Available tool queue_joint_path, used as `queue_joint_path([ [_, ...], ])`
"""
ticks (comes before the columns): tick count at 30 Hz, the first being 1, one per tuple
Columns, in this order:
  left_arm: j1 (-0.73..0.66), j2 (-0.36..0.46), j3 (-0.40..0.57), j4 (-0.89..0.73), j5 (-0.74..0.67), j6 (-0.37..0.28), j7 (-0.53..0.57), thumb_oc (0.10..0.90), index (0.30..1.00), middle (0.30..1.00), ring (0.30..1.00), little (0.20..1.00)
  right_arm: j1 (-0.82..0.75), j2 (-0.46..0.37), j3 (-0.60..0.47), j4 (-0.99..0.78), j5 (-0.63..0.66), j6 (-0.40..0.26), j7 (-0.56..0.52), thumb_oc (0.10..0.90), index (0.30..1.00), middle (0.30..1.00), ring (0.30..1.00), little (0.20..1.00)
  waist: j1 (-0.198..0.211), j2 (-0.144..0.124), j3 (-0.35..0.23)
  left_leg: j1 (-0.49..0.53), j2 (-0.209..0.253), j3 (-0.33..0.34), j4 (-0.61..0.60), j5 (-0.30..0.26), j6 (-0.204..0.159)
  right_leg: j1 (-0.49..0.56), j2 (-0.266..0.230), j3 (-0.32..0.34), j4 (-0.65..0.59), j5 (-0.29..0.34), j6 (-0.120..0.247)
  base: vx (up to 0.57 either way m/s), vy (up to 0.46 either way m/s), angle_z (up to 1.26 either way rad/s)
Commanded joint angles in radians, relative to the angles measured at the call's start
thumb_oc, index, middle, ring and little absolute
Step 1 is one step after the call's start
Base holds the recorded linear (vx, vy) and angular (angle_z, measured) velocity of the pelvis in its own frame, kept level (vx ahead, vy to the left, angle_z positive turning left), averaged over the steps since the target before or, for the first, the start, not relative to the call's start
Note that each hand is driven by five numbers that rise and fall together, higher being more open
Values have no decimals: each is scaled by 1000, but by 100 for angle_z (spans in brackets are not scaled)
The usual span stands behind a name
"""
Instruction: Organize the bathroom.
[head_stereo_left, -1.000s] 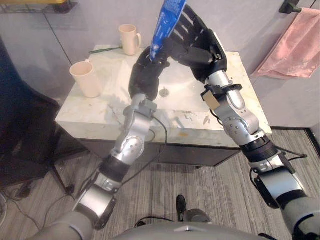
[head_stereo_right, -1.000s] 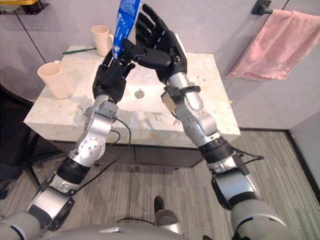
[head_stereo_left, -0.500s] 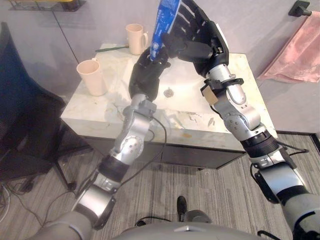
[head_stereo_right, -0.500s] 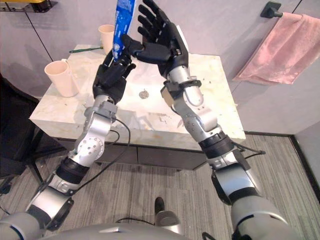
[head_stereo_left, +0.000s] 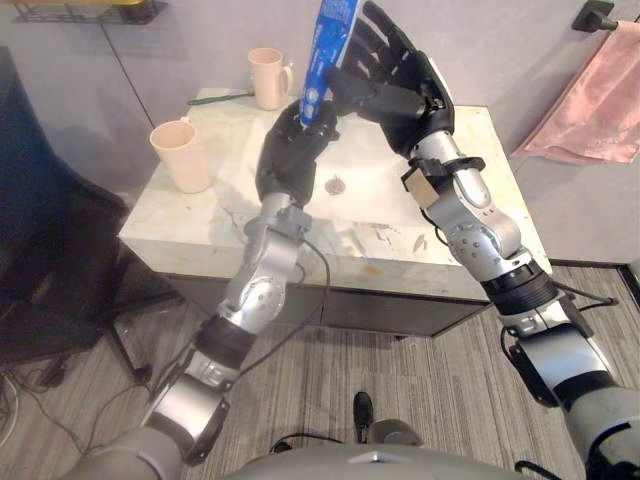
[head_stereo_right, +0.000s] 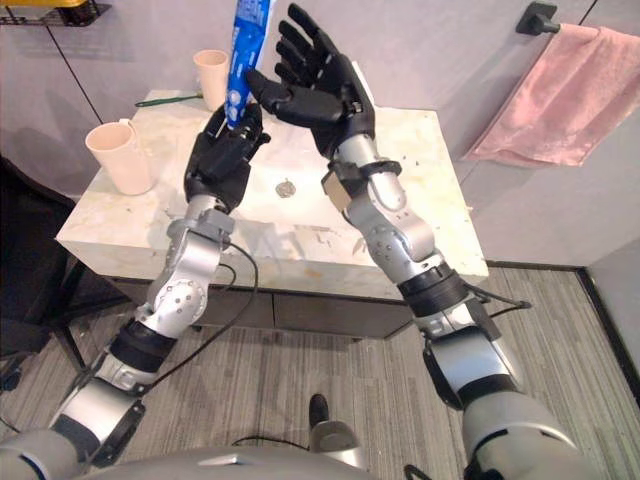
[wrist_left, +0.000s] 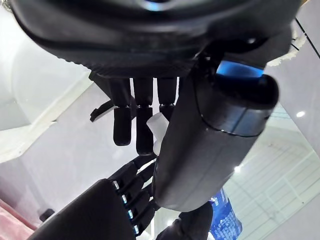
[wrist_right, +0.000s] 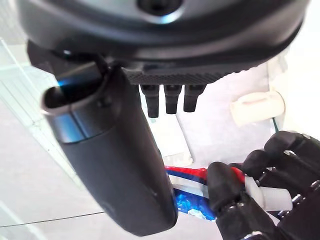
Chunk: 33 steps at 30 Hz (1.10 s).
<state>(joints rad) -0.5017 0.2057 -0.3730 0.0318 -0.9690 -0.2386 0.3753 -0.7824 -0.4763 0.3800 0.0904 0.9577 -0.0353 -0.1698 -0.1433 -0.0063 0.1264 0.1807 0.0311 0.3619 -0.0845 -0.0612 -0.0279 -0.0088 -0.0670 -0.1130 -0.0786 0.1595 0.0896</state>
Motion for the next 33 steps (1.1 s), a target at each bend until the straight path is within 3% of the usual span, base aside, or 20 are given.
queue_joint_path([
  [1,-50,39,2,-52,130,-136,-88,400,300,300,300,300,-145,0,-122,-49,67,-60,-20,800,900,900,900,900,-5,-9,-114,-80,-14,-68,57,35,26,-2,37,40,160,-190,42,-6,-1,-7],
  [11,-42,64,49,48,154,-184,-85,400,300,300,300,300,-106,47,-83,-104,105,35,-34,800,900,900,900,900,-18,-4,-125,-77,-10,-58,60,37,25,-3,38,50,161,-190,38,3,-4,-6],
  [21,-19,79,64,90,157,-206,-95,400,300,300,300,300,-106,42,-87,-110,139,38,-36,800,900,900,900,900,-17,-7,-127,-81,-6,-57,62,39,24,-7,38,47,166,-192,38,-2,-7,-4],
  [22,-14,76,65,90,164,-211,-95,400,300,300,300,300,-107,41,-89,-109,139,40,-32,731,796,796,796,796,-17,-7,-127,-80,-5,-57,64,38,24,-8,37,46,166,-191,38,0,0,0],
  [24,-13,75,65,90,168,-216,-93,400,300,300,300,300,-110,42,-88,-109,135,41,-36,665,698,698,698,698,-16,-7,-127,-80,-4,-57,65,38,23,-7,37,46,166,-192,37,0,0,0],
  [25,-11,74,66,89,174,-219,-91,400,300,300,300,300,-110,43,-87,-110,137,39,-36,566,549,549,549,549,-16,-7,-127,-79,-4,-56,65,38,23,-7,36,46,166,-192,38,0,0,0],
  [26,-11,75,66,88,175,-220,-90,400,300,300,300,300,-110,45,-86,-109,134,39,-35,504,455,455,455,455,-16,-7,-127,-80,-4,-57,65,38,23,-7,37,46,166,-192,38,0,0,0],
  [27,-11,76,67,85,176,-220,-89,400,300,300,300,300,-109,45,-85,-110,127,36,-36,400,300,300,300,300,-15,-7,-128,-80,-4,-58,65,38,23,-7,36,46,166,-192,38,0,0,0],
  [33,-16,76,67,78,182,-213,-79,400,300,300,300,300,-113,50,-83,-106,120,32,-39,400,300,300,300,300,-14,-7,-127,-81,-4,-61,64,39,23,-7,37,44,166,-192,37,0,0,0],
])
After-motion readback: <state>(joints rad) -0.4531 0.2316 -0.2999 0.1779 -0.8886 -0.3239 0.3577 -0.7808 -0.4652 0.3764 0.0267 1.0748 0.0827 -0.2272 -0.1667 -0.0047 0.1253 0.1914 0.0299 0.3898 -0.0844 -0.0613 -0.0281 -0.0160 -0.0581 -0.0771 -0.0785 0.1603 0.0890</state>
